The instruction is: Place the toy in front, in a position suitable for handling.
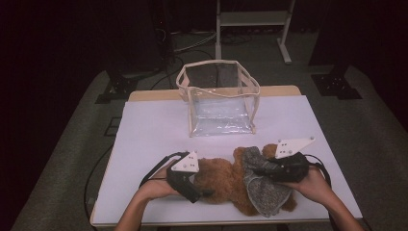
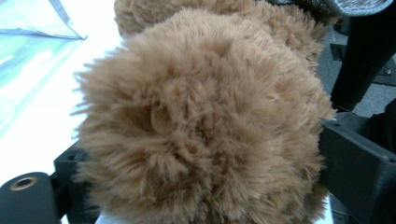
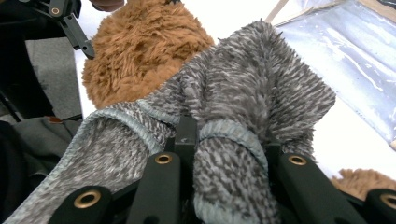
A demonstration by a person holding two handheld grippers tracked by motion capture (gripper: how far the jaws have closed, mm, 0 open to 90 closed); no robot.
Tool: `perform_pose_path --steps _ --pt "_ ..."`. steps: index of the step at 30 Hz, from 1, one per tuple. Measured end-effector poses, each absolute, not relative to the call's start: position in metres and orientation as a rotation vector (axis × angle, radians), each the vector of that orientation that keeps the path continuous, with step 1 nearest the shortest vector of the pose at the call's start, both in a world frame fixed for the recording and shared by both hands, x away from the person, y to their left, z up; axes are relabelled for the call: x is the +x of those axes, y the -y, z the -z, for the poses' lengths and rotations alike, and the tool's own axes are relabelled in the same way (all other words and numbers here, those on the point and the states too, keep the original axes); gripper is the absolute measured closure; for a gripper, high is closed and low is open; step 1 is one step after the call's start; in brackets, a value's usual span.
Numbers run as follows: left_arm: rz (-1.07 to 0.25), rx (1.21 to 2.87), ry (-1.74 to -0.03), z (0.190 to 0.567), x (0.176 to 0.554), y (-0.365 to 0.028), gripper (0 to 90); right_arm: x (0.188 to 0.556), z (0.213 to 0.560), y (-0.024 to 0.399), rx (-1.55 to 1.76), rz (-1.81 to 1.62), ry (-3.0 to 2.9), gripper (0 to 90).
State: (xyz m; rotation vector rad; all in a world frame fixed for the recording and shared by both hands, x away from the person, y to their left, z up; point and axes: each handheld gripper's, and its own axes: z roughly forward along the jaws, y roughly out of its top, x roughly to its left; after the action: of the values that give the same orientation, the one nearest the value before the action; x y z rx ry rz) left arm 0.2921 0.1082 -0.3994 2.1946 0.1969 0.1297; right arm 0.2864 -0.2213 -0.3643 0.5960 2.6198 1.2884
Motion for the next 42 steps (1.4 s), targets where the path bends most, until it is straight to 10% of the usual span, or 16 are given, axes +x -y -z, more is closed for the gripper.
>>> perform_pose_path --steps 5,13,42 --pt "-0.165 2.226 -0.136 0.406 0.292 -0.095 3.3 0.279 0.370 0.230 0.623 -1.360 -2.627 69.9" --pt "-0.298 2.279 -0.067 0.388 0.307 -0.081 25.5 0.275 0.371 0.242 0.679 -1.380 -2.558 69.6" --pt "-0.165 2.151 -0.220 0.401 0.296 -0.117 31.5 0.288 0.341 0.183 0.409 -1.277 -2.614 69.3"
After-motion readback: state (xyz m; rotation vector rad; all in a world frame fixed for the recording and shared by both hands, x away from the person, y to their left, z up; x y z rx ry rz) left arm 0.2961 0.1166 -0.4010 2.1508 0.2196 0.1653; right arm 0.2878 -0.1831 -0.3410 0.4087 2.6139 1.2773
